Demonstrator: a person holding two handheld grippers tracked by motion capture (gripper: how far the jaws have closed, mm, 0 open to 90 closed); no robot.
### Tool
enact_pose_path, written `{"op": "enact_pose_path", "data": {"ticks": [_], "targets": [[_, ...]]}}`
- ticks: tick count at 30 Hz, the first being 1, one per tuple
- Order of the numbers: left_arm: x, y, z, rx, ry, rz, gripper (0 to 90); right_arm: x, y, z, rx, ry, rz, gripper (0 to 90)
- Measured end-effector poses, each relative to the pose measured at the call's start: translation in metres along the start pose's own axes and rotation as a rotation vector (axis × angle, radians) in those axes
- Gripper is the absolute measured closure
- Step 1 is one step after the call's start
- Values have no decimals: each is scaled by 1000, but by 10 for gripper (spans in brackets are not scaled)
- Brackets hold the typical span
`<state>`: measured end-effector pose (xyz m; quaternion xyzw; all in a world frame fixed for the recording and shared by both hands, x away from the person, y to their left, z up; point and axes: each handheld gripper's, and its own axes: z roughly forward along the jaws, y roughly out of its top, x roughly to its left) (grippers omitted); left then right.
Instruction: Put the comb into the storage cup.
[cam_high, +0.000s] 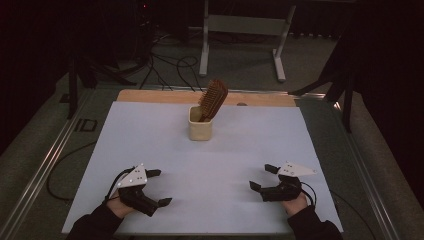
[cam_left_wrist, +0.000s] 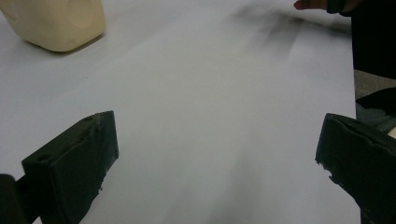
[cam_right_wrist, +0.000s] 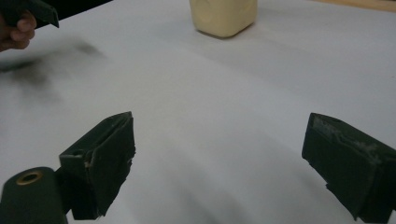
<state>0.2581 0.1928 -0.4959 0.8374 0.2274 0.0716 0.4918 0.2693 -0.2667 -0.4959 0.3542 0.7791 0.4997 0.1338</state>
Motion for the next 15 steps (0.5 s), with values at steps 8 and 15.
{"op": "enact_pose_path", "data": {"ticks": [8, 15], "targets": [[0, 0, 0, -2, -2, -2, 1, 4, -9, -8, -12, -21, 7, 92], [-1, -1, 1, 3, -2, 1, 1, 2, -12, -13, -40, -61, 0, 92]]}}
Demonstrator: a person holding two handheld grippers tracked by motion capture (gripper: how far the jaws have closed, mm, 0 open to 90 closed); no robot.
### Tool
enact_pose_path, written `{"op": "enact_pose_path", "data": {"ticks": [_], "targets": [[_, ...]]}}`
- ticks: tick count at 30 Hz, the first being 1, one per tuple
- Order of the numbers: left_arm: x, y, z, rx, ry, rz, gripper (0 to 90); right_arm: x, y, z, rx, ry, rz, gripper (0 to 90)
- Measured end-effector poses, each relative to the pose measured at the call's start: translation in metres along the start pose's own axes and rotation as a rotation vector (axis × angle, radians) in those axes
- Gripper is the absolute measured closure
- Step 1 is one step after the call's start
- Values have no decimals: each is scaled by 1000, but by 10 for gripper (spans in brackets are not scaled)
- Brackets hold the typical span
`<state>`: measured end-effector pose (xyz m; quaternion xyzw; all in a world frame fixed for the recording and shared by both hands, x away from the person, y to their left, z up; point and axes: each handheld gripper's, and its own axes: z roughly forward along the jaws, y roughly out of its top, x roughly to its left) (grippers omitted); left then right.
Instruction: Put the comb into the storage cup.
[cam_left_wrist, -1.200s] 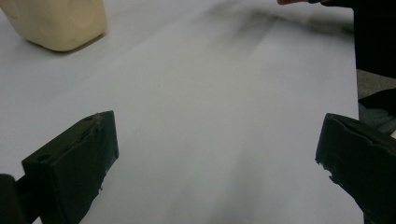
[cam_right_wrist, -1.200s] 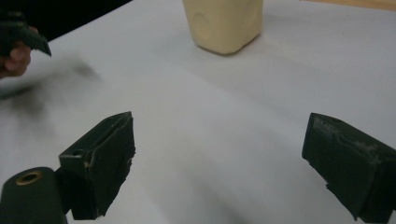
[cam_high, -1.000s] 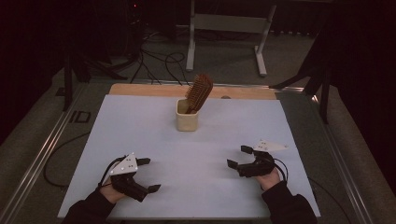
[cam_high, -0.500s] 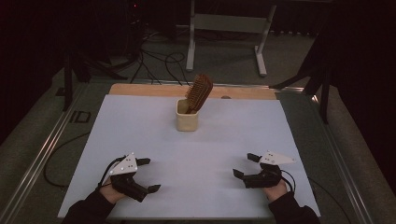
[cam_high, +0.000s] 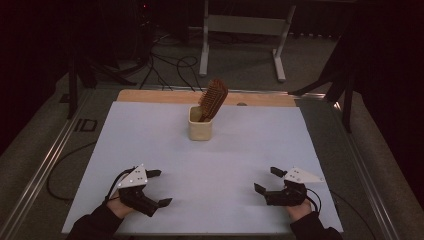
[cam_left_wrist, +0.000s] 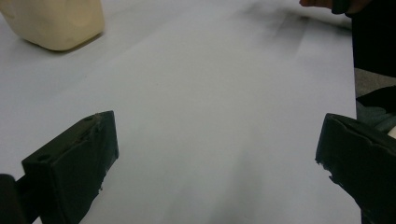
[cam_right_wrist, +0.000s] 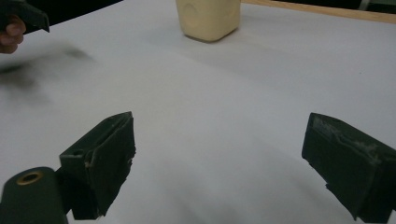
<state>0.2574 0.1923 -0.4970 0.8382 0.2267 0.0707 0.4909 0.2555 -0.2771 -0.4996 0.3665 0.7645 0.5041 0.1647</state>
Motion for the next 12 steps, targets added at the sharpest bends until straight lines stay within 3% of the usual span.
{"op": "enact_pose_path", "data": {"ticks": [12], "targets": [[-1, 0, 1, 4, -3, 5, 1, 0, -1, 2, 12, -20, -23, 92]]}}
